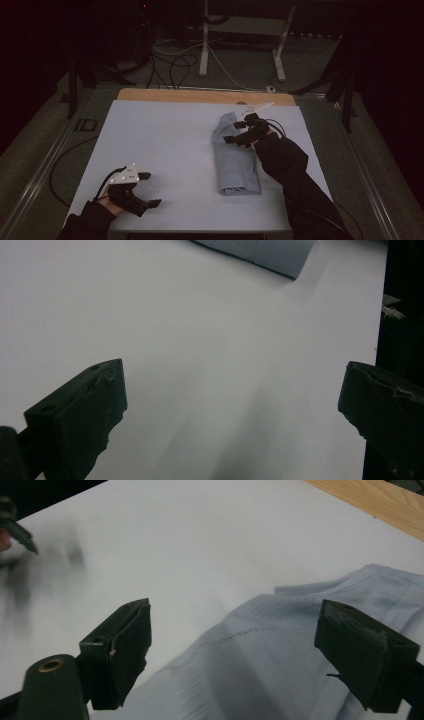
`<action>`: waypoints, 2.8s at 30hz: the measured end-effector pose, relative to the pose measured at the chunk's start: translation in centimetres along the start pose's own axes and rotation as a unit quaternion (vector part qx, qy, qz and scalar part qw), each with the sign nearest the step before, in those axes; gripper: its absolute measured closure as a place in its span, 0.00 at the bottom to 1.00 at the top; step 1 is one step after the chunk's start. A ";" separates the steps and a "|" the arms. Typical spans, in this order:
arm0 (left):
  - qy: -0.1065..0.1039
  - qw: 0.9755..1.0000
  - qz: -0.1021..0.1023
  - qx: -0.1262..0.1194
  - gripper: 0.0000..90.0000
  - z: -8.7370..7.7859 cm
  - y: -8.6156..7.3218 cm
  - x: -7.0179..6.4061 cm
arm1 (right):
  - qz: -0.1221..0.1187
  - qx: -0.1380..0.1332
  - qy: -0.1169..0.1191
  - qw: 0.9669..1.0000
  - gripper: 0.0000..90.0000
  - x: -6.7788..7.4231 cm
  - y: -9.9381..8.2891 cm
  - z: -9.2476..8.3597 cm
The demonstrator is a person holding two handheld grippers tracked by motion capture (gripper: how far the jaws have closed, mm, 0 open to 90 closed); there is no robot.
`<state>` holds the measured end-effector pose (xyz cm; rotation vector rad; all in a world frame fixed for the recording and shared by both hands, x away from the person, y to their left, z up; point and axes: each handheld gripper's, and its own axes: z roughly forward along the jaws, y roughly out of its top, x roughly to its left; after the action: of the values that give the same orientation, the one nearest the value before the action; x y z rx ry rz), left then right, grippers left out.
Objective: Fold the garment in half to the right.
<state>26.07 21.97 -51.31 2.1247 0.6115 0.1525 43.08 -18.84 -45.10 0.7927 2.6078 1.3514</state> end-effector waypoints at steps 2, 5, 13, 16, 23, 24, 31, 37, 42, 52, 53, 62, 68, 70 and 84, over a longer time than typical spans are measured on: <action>-0.001 1.000 -0.001 -0.001 0.00 0.0 -0.1 0.0 | -0.007 -0.004 0.005 1.000 0.17 0.7 -0.1 -0.3; 0.000 1.000 -0.002 -0.003 0.00 0.0 -0.1 0.1 | -0.016 -0.011 0.016 1.000 0.16 1.6 -0.3 -0.8; -0.002 1.000 -0.005 -0.008 0.00 0.2 -0.2 0.2 | -0.032 -0.013 0.030 0.999 0.25 3.4 -1.1 -1.6; -0.003 1.000 -0.004 -0.007 0.00 0.3 -0.3 0.2 | -0.036 -0.013 0.037 0.999 0.31 4.1 -1.6 -1.9; -0.002 1.000 -0.004 -0.010 0.00 0.3 -0.2 0.2 | -0.049 -0.012 0.037 0.998 0.54 5.6 -3.1 -2.7; -0.002 1.000 -0.004 -0.010 0.00 0.3 -0.2 0.2 | -0.049 -0.012 0.037 0.998 0.54 5.6 -3.1 -2.7; -0.002 1.000 -0.002 -0.008 0.00 0.3 -0.1 0.2 | -0.066 0.006 0.037 0.997 0.90 6.7 -4.8 -2.5; -0.005 1.000 -0.002 -0.009 0.00 0.4 -0.1 0.1 | -0.075 0.039 0.054 0.995 1.00 7.2 -5.9 -1.8; -0.006 1.000 -0.002 -0.005 0.00 0.5 -0.3 0.2 | -0.086 0.059 0.067 0.992 1.00 7.2 -6.8 -0.8; -0.008 1.000 0.000 -0.007 0.00 0.5 -0.2 0.0 | -0.099 0.108 0.077 0.986 1.00 6.6 -9.2 1.0; -0.008 1.000 0.000 -0.007 0.00 0.5 -0.2 0.0 | -0.100 0.112 0.077 0.986 1.00 6.7 -9.3 1.0; -0.008 1.000 0.000 -0.007 0.00 0.4 -0.2 -0.1 | -0.100 0.118 0.090 0.984 1.00 7.0 -10.8 -0.1; -0.007 1.000 0.002 -0.007 0.00 0.4 -0.1 -0.1 | -0.105 0.118 0.095 0.983 1.00 7.3 -11.4 -0.6; -0.007 1.000 0.001 -0.007 0.00 0.4 -0.1 -0.1 | -0.107 0.120 0.097 0.982 1.00 7.3 -11.4 -0.7; -0.007 1.000 0.000 -0.010 0.00 0.2 -0.1 -0.1 | -0.109 0.114 0.103 0.982 1.00 7.4 -11.7 -0.9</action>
<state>26.04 21.81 -51.52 2.1051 0.5999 0.1436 31.77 -21.42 -52.64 0.3894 2.9451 1.1449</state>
